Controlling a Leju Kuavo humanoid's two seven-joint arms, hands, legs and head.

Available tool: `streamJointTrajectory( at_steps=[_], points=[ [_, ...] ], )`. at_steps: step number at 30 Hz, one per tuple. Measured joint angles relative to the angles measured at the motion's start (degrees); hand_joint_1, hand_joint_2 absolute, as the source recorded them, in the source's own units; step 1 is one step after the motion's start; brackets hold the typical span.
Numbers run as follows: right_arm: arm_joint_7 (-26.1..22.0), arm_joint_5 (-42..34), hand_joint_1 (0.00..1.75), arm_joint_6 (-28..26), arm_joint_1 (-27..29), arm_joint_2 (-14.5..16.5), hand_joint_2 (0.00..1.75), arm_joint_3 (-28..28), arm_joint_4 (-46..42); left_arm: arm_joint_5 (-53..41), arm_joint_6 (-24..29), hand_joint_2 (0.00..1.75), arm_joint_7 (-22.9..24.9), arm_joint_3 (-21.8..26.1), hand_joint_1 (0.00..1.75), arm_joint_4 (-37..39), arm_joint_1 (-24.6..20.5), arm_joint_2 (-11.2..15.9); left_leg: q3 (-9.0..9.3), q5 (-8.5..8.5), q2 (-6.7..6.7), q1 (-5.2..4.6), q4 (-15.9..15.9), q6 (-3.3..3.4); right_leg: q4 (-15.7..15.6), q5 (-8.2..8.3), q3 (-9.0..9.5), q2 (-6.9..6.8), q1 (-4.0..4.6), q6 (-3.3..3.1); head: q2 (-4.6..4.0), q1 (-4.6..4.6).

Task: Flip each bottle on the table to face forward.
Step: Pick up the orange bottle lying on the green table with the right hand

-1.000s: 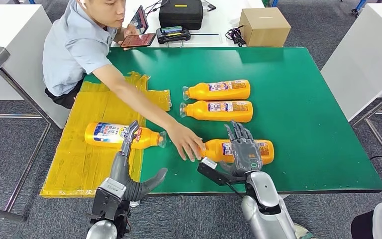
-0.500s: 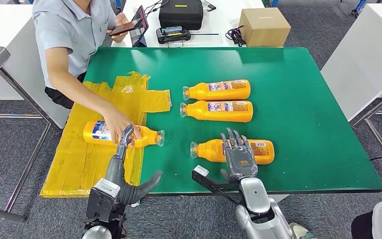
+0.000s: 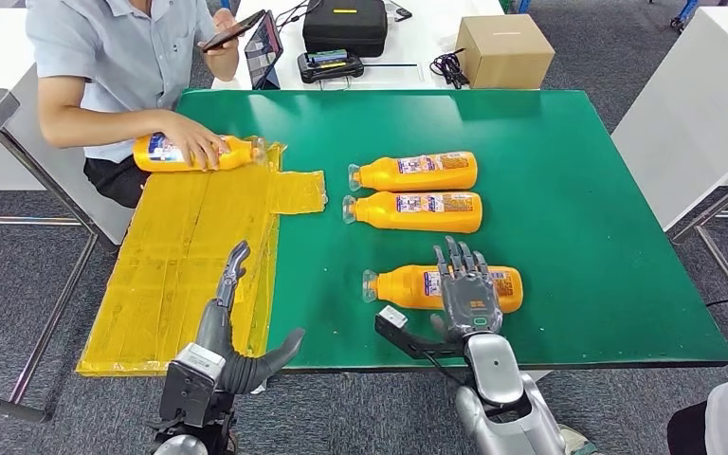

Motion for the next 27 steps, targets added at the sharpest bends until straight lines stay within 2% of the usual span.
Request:
streamJointTrajectory(
  at_steps=[16,27],
  points=[
    [-1.61,-1.01,0.00,0.07,-2.72,-0.97,1.75,-6.71,4.14,1.58,1.03,1.75,-0.06,-0.66,0.00,0.36,0.33,0.03,0.00,0.00,0.00,0.00,0.00,0.00,0.00,0.00,0.00,0.00,0.00,0.00,0.00,0.01],
    [-5.00,-5.75,0.00,1.14,-6.00,-1.40,1.75,-8.16,9.51,2.24,1.54,1.75,0.02,-2.17,0.00,1.54,-0.49,0.36,0.00,0.00,0.01,0.00,0.01,0.00,0.00,0.01,0.00,0.00,0.00,0.01,0.00,-0.01]
  ],
)
